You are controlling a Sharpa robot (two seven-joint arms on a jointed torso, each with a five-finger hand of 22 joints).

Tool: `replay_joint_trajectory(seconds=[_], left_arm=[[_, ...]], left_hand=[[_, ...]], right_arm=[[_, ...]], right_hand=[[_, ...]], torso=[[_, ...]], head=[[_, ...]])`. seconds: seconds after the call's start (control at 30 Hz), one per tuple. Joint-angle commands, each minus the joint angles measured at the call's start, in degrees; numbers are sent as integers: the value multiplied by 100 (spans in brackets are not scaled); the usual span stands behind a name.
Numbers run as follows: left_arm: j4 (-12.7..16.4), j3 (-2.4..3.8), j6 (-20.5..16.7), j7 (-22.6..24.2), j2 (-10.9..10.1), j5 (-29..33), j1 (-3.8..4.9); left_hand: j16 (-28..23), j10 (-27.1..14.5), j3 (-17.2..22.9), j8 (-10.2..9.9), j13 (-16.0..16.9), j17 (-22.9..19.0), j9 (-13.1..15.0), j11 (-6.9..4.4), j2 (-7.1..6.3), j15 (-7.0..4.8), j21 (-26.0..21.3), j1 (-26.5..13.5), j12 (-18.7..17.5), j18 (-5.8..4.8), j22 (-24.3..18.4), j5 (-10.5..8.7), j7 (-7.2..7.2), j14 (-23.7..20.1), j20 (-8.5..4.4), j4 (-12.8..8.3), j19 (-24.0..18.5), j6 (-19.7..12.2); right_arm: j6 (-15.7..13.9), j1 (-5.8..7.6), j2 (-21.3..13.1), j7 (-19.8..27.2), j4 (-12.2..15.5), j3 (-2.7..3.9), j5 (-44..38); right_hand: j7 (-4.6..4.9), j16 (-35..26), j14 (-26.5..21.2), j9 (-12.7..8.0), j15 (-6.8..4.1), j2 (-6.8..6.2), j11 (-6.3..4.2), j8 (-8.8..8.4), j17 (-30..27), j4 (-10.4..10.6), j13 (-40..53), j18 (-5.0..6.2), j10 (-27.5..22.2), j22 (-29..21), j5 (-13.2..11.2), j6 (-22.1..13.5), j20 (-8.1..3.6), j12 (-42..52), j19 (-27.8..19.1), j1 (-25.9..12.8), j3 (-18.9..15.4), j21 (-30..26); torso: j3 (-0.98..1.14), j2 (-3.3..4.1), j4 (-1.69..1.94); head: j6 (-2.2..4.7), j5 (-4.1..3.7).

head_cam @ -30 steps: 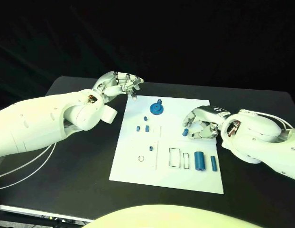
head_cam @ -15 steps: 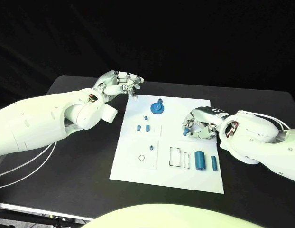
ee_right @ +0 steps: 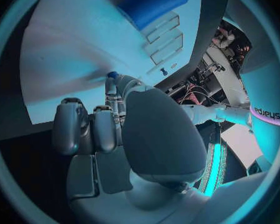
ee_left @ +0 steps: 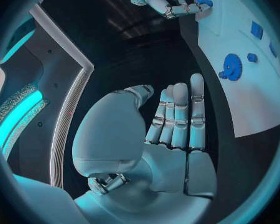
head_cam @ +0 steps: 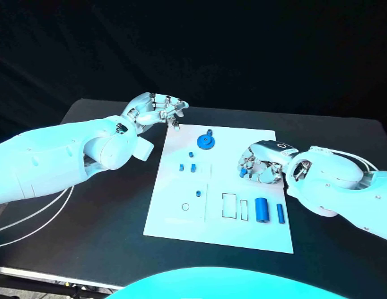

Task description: Assemble the parts on the task board

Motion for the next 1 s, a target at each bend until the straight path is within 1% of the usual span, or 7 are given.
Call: replay_joint_trajectory(seconds=[0.03, 0.2, 0.33, 0.57, 0.8, 0.9, 1.0], left_arm=[[4, 3, 79, 26, 7, 16, 3], [3, 3, 84, 26, 8, 17, 3], [3, 3, 85, 27, 7, 17, 3], [-2, 3, 78, 26, 6, 17, 3], [-4, 3, 64, 18, -4, 17, 3], [-10, 3, 61, 18, 0, 18, 3], [-11, 3, 58, 14, -2, 18, 3]], left_hand=[[-35, -28, -39, -16, -8, 5, -1, -7, -9, -2, -39, -36, 36, 82, -10, 12, 3, -44, -11, 6, 44, -33], [-36, -30, -40, -16, -10, 5, -1, -7, -8, -2, -42, -35, 36, 82, -12, 13, 3, -45, -10, 6, 45, -34], [-38, -36, -44, -15, -13, 6, 0, -6, -3, -1, -49, -35, 36, 81, -17, 13, 4, -47, -10, 7, 49, -35], [-38, -36, -44, -15, -13, 6, 0, -6, -3, -1, -49, -35, 36, 81, -17, 13, 4, -47, -10, 7, 49, -35], [-38, -36, -44, -15, -13, 6, 0, -6, -3, -1, -49, -35, 36, 81, -17, 13, 4, -47, -10, 7, 49, -35], [-38, -36, -44, -15, -13, 6, 0, -6, -3, -1, -49, -35, 36, 81, -17, 13, 4, -47, -10, 7, 49, -35], [-41, -41, -47, -15, -16, 7, 0, -6, 0, -1, -58, -26, 37, 81, -23, 15, 4, -49, -10, 2, 53, -37]], right_arm=[[-146, -19, 22, -11, 23, -3, -64], [-301, -32, 25, -77, 41, -3, -82], [-397, -37, 15, -105, 69, -3, -46], [-598, -36, -80, -121, 188, 0, 277], [-759, 26, -243, -96, 397, 16, 600], [-818, 62, -324, -71, 541, 27, 745], [-890, 98, -405, -40, 716, 40, 902]], right_hand=[[-14, 36, 165, 23, -43, -8, -4, 58, 7, -12, 1, -36, 63, 93, 2, 81, -19, -38, 11, -69, 87, 26], [-31, 39, 165, 78, -53, 45, -20, 138, 4, -72, 22, -35, 115, 105, 3, 150, -28, -94, 12, -120, 246, 24], [-25, 73, 177, 152, -56, 102, -13, 212, 53, -178, 43, -47, 193, 159, 6, 149, -34, -173, 32, -200, 500, 73], [-34, 110, 188, 256, -62, 69, -26, 310, 103, -271, 67, -58, 312, 218, -6, 136, -39, -271, 55, -403, 697, 126], [-35, 119, 191, 279, -63, 53, -26, 330, 117, -288, 72, -59, 332, 225, -8, 126, -40, -300, 57, -462, 730, 130], [-33, 122, 191, 293, -61, 52, -23, 340, 118, -290, 75, -61, 345, 234, -10, 118, -39, -320, 61, -505, 752, 137], [-37, 132, 194, 312, -58, 39, -23, 353, 133, -276, 81, -64, 366, 247, -14, 103, -37, -347, 65, -589, 773, 147]], torso=[[-4, -1, 1], [-5, 0, 5], [-6, 0, 7], [-6, -3, 4], [-5, -3, 6], [-5, -2, 10], [1, -4, 2]], head=[[4, -7], [6, -15], [6, -18], [11, -18], [16, -27], [17, -23], [9, -13]])
